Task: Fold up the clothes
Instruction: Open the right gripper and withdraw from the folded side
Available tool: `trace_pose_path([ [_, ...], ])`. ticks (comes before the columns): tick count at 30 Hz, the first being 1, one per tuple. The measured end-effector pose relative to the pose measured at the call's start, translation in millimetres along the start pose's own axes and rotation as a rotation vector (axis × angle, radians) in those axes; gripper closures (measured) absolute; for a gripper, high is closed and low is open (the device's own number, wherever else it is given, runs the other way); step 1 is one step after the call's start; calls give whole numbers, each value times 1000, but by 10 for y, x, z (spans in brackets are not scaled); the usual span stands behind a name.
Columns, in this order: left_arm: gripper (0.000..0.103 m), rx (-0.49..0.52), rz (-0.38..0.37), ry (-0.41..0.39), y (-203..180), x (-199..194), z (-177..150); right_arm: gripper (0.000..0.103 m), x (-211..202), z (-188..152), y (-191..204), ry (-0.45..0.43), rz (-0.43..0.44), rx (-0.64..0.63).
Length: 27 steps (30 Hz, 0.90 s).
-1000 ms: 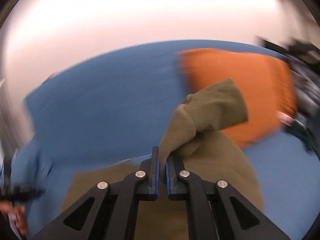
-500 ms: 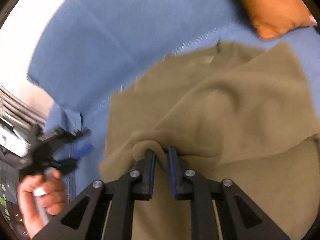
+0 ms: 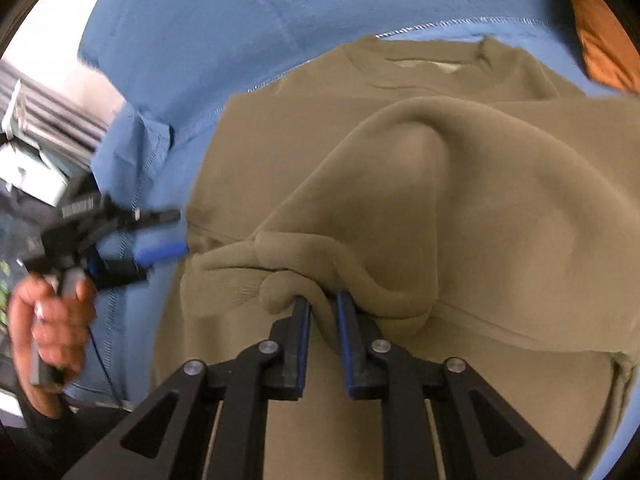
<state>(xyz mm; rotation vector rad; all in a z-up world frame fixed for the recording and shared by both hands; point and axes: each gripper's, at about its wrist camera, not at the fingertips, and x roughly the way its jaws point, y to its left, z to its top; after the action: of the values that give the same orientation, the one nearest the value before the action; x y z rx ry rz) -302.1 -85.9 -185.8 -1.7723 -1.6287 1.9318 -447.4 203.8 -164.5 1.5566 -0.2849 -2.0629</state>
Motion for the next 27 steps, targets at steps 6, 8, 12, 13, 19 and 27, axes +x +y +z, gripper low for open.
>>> trace_pose_path([
  [6, 58, -108, -45, 121, 119, 244, -227, 76, 3, -247, 419, 96, -109, -339],
  [8, 58, -103, -31, 114, 109, 200, -241, 75, 143, -344, 442, 165, -130, -396],
  [12, 58, -146, -33, 114, 185, 171, -264, 75, 179, -297, 346, 152, -149, -362],
  [13, 58, -155, -36, 115, 201, 172, -267, 75, 151, -268, 313, 139, -139, -348],
  [19, 58, -94, 20, 16, 154, 5, -250, 75, 13, -187, 65, 78, -165, -255],
  [27, 58, -124, 13, 101, 269, 352, -289, 75, -97, -132, -88, 27, -84, -140],
])
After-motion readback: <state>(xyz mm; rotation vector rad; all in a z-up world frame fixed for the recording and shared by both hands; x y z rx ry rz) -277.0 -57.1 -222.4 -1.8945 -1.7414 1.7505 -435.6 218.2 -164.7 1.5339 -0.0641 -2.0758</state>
